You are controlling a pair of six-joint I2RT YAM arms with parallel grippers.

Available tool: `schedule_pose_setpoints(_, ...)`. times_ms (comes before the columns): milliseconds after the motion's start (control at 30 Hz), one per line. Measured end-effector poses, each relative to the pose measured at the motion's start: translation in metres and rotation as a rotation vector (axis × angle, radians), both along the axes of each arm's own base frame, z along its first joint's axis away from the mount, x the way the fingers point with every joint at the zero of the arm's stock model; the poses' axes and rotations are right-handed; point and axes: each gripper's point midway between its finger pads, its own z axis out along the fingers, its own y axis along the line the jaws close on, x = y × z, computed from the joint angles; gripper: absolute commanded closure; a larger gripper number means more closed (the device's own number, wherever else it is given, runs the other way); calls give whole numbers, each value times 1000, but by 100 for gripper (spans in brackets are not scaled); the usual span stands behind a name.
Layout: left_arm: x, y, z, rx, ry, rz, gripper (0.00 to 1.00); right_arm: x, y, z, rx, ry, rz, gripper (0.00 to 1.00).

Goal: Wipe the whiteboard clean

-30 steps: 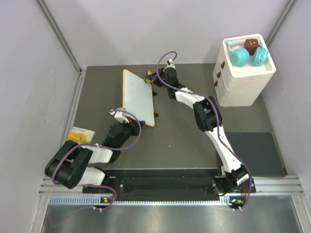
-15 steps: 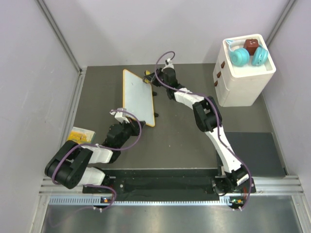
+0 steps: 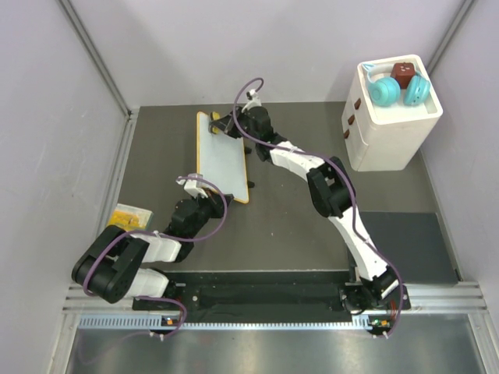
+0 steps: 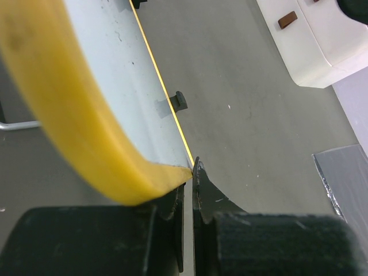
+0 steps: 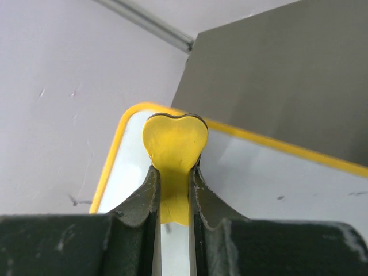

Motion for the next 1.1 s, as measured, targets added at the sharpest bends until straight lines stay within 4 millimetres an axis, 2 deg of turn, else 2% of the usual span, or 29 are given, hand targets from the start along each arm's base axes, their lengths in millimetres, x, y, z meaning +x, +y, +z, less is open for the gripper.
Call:
schedule_pose_setpoints(233, -1, 1, -1, -3, 3, 4, 100, -33, 15, 17, -8, -27, 69, 100)
schedule_pose_setpoints(367, -1, 1, -1, -4, 4, 4, 100, -42, 18, 22, -16, -35, 86, 100)
schedule_pose_setpoints(600, -1, 1, -1, -7, 6, 5, 100, -41, 18, 21, -25, -36, 82, 100)
schedule_pose_setpoints(833, 0, 2, -1, -18, 12, 16, 100, -31, 22, 14, -29, -26, 73, 100)
schedule_pose_setpoints(967, -1, 1, -1, -17, 12, 14, 100, -25, 15, 9, -36, -19, 58, 100)
schedule_pose_setpoints(1100, -1, 1, -1, -18, 11, 14, 100, -16, 1, -8, -48, 8, 28, 100)
